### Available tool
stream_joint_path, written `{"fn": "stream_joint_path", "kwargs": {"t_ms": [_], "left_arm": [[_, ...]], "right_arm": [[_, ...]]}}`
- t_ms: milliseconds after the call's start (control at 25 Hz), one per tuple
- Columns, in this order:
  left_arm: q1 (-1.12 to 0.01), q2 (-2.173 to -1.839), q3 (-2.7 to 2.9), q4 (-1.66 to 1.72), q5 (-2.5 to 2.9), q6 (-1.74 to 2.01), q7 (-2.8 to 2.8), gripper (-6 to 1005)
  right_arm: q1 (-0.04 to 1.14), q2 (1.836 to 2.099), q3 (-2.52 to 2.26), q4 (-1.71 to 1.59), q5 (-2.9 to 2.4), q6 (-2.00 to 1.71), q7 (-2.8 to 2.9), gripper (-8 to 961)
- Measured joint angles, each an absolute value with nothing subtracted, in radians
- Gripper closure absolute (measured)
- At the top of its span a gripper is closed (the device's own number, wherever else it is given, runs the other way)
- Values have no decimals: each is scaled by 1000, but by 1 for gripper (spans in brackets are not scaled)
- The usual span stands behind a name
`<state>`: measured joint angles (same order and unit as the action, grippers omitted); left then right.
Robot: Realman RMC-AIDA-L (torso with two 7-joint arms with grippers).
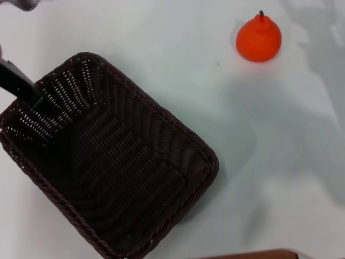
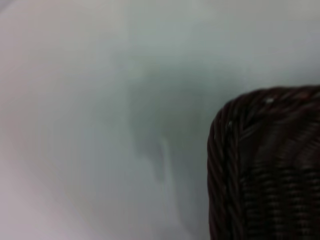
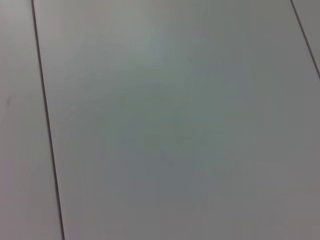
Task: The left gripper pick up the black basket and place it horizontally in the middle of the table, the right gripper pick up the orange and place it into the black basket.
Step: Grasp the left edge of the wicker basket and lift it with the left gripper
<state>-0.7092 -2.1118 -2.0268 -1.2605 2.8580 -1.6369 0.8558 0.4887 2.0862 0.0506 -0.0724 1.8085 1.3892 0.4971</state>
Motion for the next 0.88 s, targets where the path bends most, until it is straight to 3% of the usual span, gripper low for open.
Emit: {"fn": "stream_joint_path", "kwargs": {"t_ms": [320,520,880], "left_arm": [[-740,-2091,-2021,-1205,2857,-1651,860,368],[-744,-2094,-1998,-1197,2856,-1654,873,598],[-766,-2095,-1996,-1187,2856,-1666,854,742]], "right_arm": [[500,2086,51,-72,1809,1356,496,22],[503,2086,51,-72,1809,1353,495,22],[505,2088,51,-72,1808,1353,495,23]]}}
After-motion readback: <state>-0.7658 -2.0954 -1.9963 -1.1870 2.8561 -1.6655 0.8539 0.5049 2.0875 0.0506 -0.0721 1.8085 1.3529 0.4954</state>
